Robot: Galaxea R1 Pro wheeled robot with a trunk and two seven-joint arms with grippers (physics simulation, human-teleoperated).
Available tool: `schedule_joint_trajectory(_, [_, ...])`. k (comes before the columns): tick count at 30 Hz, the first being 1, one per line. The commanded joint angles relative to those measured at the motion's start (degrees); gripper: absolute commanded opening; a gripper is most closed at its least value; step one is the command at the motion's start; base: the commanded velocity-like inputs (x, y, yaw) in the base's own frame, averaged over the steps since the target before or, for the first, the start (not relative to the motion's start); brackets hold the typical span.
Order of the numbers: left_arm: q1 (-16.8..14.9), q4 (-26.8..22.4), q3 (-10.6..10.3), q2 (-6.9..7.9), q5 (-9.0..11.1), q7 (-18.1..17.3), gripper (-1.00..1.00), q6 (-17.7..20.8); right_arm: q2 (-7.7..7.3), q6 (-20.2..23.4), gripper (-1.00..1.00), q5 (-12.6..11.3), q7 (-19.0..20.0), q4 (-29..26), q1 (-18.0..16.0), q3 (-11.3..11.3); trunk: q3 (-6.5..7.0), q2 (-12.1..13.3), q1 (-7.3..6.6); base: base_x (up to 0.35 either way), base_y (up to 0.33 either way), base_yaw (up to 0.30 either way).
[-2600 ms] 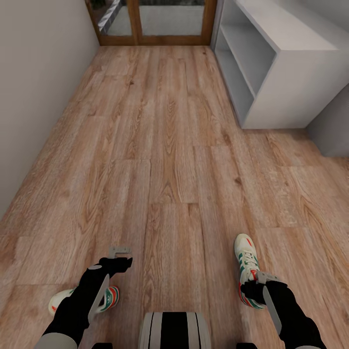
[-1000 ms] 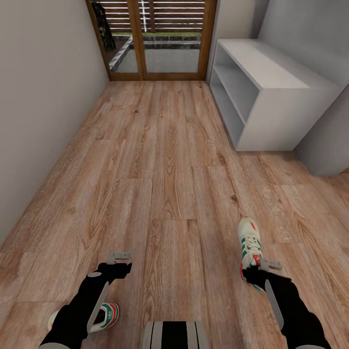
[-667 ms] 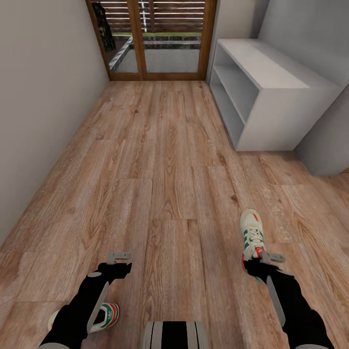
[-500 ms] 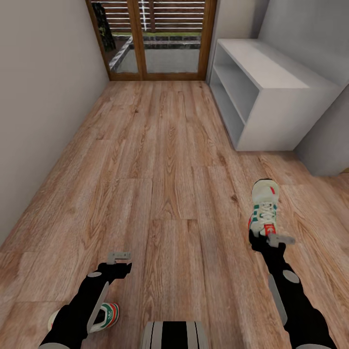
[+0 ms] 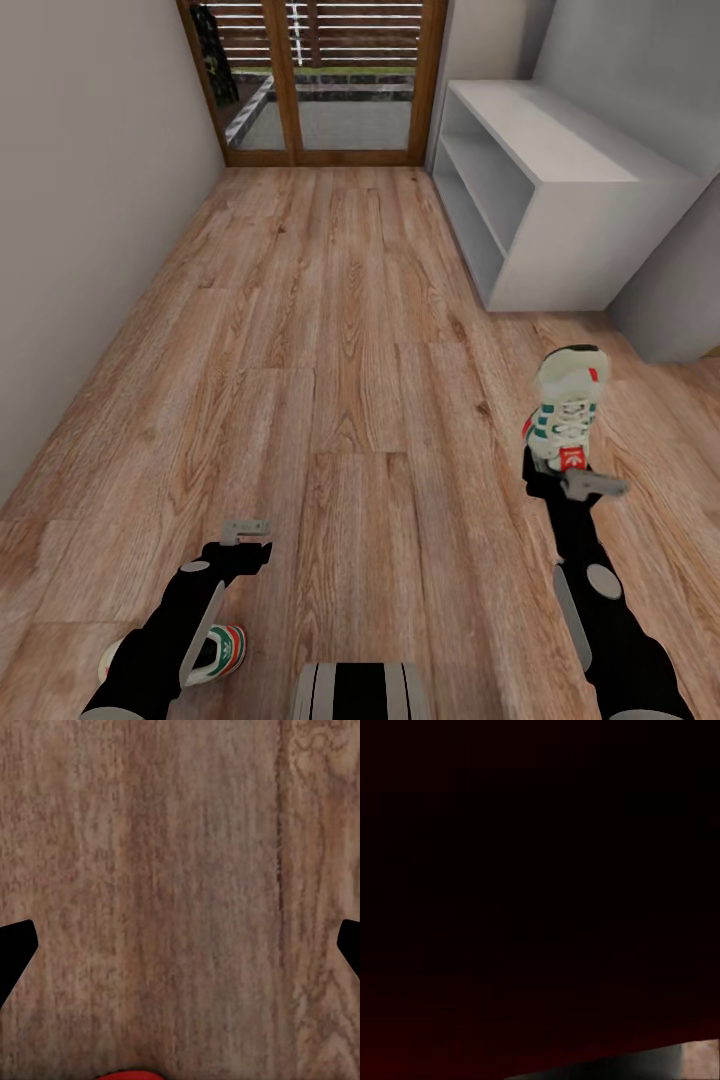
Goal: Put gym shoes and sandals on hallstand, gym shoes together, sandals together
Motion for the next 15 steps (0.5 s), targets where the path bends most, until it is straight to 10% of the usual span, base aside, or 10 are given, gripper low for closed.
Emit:
schedule_joint_trajectory(1, [0.0, 0.0, 0.0, 0.0, 0.0, 0.0, 1.0, 0.0, -0.05, -1.1, -1.0, -0.1, 0.0, 0.0, 0.0, 0.0, 0.0, 0.0, 0.0, 0.0, 0.0, 0.0])
schedule_joint_trajectory(15, [0.0, 0.0, 0.0, 0.0, 0.3, 0.0, 1.0, 0.0, 0.23, -3.1, -1.0, 0.4, 0.0, 0.0, 0.0, 0.1, 0.0, 0.0, 0.0, 0.0, 0.0, 0.0])
